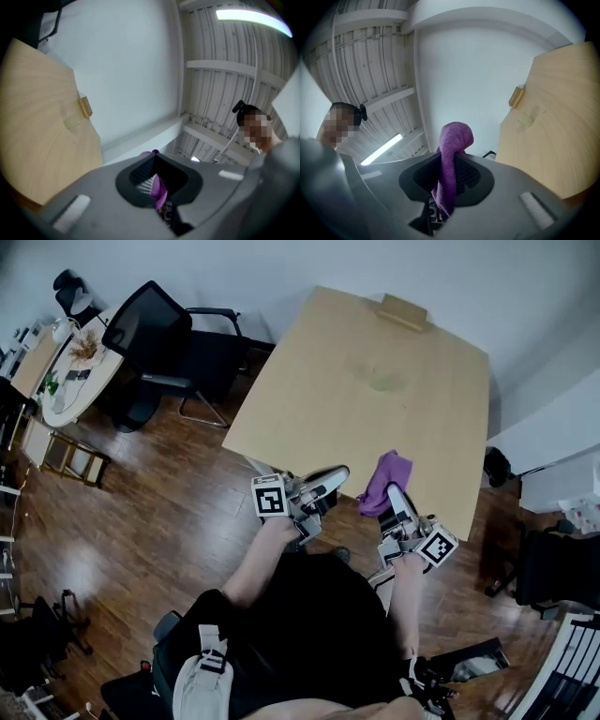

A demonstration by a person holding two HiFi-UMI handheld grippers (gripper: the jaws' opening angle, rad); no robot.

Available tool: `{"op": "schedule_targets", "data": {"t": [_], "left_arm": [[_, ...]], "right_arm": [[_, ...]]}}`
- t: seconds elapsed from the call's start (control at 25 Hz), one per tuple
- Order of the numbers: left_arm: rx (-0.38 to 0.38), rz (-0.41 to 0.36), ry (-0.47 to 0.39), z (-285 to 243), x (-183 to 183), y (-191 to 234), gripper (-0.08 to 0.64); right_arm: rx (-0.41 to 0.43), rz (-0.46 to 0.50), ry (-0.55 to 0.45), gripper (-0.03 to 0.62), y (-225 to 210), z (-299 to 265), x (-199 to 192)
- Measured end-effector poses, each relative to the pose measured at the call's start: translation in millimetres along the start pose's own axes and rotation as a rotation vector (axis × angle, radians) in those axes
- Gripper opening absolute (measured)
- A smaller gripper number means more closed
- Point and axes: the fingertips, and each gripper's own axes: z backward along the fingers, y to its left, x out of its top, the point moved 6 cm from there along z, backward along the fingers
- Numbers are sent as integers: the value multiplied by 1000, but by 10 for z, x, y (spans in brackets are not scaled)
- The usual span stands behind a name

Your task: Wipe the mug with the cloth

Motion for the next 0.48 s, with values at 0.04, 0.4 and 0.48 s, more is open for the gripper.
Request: {"op": "schedule_targets", "data": {"t": [0.04, 0.4, 0.48], "left_arm": [[0, -5, 3, -12, 8, -1, 3], [6, 1, 24, -58, 13, 40, 3], [4, 2, 27, -69, 16, 39, 3]], "right_arm": [[2, 4, 1, 66, 3, -1, -2], [-1, 13, 3, 66, 16, 0, -24], [0, 13, 2, 66, 17, 1, -24]]}}
